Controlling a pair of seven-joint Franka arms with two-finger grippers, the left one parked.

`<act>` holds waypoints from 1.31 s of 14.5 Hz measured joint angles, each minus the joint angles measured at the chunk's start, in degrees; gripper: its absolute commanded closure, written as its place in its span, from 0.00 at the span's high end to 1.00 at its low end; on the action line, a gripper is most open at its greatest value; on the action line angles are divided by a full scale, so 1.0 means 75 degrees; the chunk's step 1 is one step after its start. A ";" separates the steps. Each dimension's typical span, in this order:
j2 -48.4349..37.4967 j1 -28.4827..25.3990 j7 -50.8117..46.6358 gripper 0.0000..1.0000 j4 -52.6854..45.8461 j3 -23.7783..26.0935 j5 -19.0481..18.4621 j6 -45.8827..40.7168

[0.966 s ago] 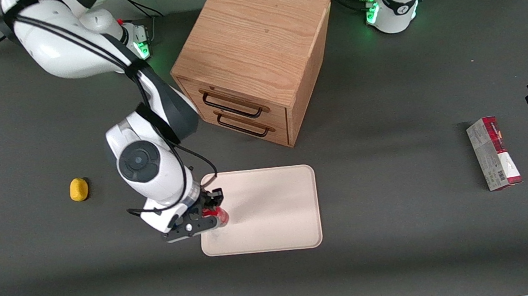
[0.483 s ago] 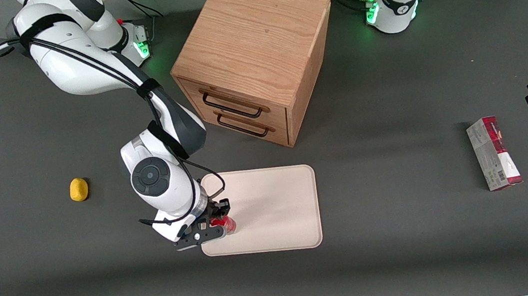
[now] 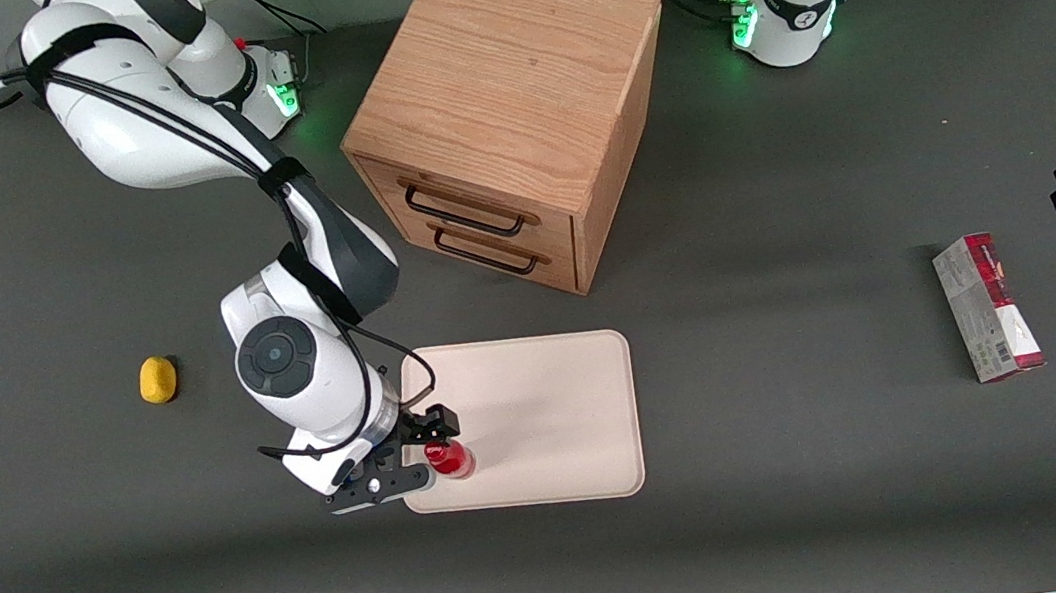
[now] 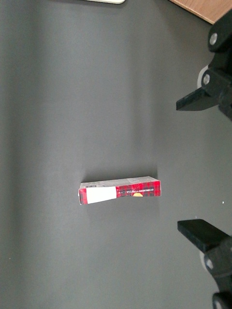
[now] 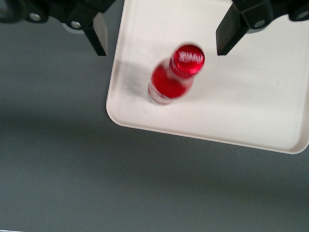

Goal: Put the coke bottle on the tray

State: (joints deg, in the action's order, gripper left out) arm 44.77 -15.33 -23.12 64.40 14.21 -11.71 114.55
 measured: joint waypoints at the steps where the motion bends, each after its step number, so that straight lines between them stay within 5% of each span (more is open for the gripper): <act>1: -0.0190 0.0004 0.0000 1.00 -0.0039 -0.0005 0.0011 -0.0413; 7: -0.2226 0.0122 0.0393 1.00 0.0291 -0.1002 0.1132 -0.2581; 14: -0.5711 0.0203 0.1729 1.00 0.3986 -0.2565 0.1322 -0.2322; 19: -0.6547 0.0197 0.2050 1.00 0.5041 -0.3236 0.1783 -0.2154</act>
State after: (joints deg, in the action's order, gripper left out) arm -4.33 -13.85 -7.75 102.20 -10.05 1.66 98.40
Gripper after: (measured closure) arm 0.000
